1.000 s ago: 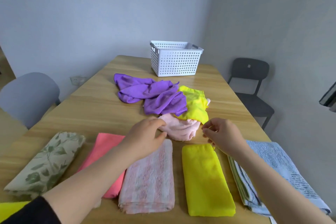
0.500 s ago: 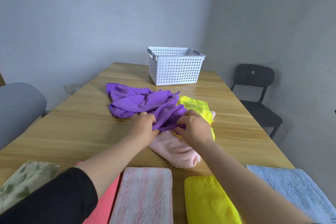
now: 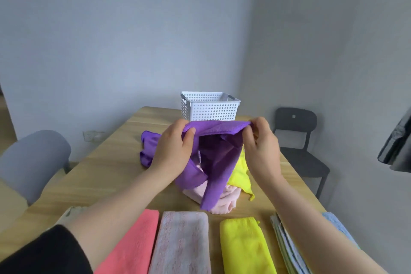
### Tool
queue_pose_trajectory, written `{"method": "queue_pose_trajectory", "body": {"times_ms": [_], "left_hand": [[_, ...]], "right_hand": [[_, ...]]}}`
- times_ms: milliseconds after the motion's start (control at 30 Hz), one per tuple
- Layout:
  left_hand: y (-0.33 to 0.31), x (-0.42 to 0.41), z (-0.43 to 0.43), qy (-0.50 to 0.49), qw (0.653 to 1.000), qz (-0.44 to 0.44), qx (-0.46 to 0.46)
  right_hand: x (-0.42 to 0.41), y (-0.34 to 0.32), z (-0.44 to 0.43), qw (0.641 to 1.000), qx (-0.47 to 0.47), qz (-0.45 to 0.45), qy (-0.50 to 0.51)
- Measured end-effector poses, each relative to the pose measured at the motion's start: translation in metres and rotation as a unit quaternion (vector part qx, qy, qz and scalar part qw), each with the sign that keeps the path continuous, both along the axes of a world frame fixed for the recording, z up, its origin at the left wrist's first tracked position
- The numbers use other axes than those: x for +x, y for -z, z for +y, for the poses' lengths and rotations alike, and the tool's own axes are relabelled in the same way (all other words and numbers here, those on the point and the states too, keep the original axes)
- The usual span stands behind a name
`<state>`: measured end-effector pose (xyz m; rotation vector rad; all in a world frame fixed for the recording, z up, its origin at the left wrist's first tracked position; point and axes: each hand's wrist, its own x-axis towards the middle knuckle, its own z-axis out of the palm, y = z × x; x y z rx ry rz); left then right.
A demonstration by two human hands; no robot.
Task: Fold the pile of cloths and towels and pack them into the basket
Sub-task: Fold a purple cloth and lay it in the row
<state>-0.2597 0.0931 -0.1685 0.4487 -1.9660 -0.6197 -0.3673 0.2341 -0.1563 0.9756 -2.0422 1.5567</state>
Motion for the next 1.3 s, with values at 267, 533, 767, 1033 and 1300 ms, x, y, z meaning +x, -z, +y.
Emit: {"method": "queue_pose_trajectory", "body": {"times_ms": [267,533,767,1033,1300], "left_hand": [[-0.073,0.084,0.086,0.078,0.994,0.079,0.018],[-0.064,0.142,0.125,0.247,0.946,-0.011,0.208],[0.011,0.125,0.117,0.183,0.935,-0.162,0.257],[0.086,0.12,0.13,0.09,0.951,-0.25,0.158],[0.137,0.167,0.147,0.092,0.956,-0.279,0.011]], "right_hand": [[0.087,-0.074,0.088,0.997,-0.078,0.021,0.003],[0.137,-0.074,0.159,0.985,-0.043,-0.122,-0.116],[0.113,0.013,0.168,0.968,0.112,-0.226,-0.008],[0.097,0.123,0.187,0.907,0.324,-0.259,0.067],[0.11,0.146,0.182,0.949,0.296,-0.068,0.087]]}}
